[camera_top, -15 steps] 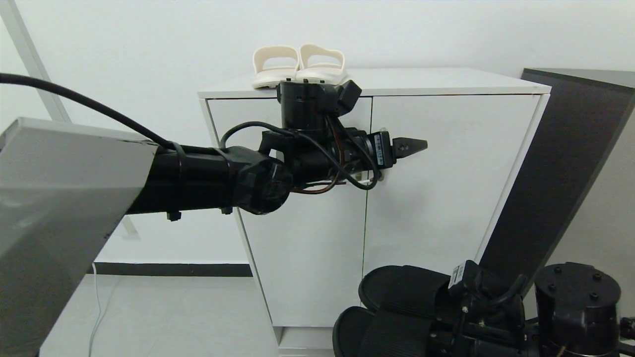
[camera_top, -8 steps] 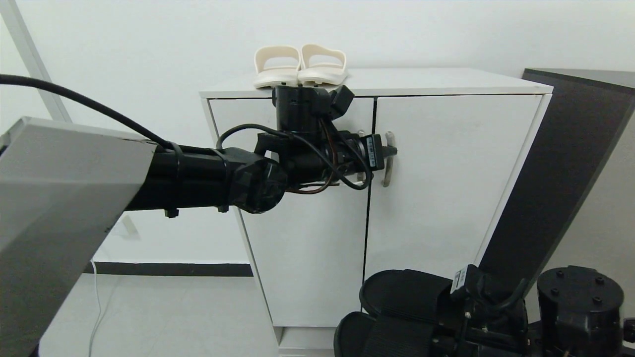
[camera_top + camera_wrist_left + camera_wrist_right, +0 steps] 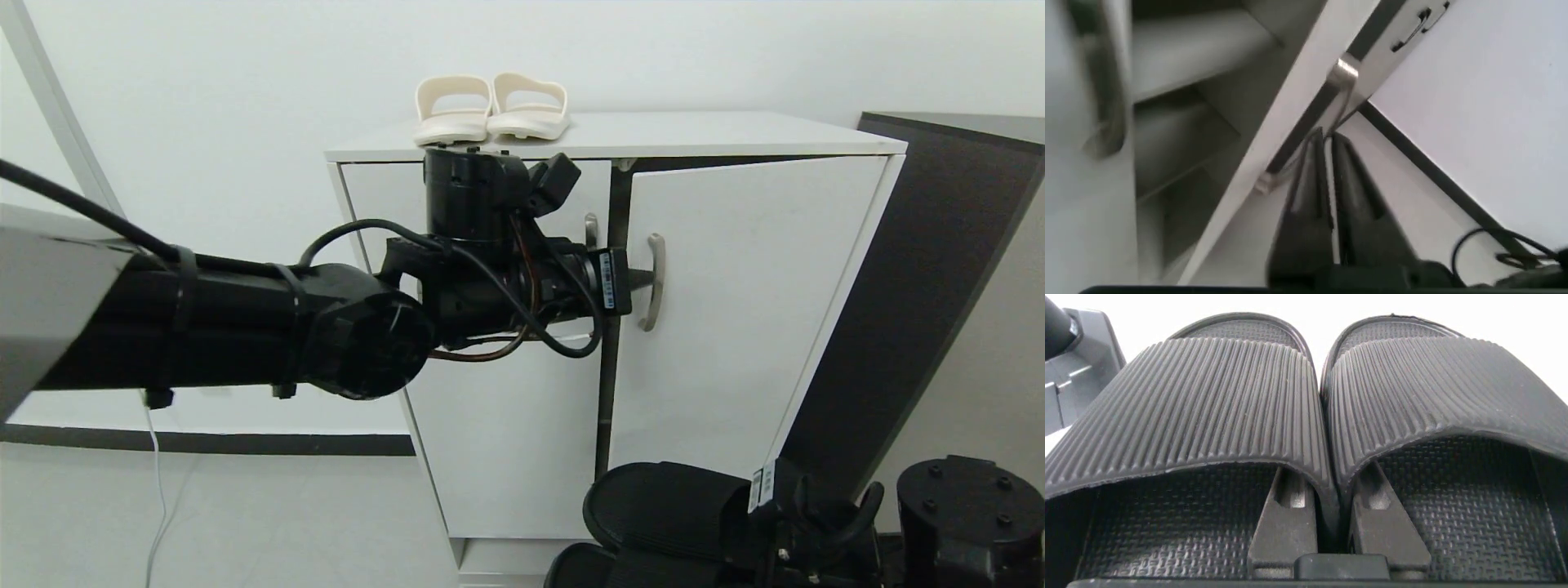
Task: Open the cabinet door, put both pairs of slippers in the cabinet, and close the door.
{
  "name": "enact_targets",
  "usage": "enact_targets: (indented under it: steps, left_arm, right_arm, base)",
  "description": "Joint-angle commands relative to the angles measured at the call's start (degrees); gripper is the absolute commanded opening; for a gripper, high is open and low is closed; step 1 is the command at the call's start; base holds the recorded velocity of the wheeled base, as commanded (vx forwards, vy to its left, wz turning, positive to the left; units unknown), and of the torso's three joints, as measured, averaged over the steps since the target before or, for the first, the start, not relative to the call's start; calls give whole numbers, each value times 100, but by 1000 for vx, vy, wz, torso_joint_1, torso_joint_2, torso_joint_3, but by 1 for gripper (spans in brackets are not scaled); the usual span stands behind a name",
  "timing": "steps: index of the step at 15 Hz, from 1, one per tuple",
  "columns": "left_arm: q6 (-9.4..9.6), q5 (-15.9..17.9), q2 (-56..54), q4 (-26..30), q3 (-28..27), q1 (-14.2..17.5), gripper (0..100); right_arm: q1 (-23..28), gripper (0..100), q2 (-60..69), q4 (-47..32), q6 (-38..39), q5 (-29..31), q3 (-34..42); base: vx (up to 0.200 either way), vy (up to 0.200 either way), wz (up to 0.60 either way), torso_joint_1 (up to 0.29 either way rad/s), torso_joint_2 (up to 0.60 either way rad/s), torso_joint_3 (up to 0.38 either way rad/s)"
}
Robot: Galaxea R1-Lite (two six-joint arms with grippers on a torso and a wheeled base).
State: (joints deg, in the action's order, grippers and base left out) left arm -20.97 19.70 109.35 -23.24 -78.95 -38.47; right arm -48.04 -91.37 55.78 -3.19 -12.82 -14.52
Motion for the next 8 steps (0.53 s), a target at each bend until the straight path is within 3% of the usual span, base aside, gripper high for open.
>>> enact_targets:
  steps: [1,3,8]
  left_arm:
    - [-4,8,-537,-23,371,-108,0]
    - [5,8,-731,-23,503,-90,0]
    - [-39,43,-353,-23,195,393,0]
  right_arm:
    - [-21,0,23,3,-6,-10,10]
    - [-65,0,14,11,-6,-10,2]
    - [-109,0,5,3,3,-10,10]
  base:
    - [0,0,0,0,0,0]
    - [0,0,0,0,0,0]
    - [0,0,0,0,0,0]
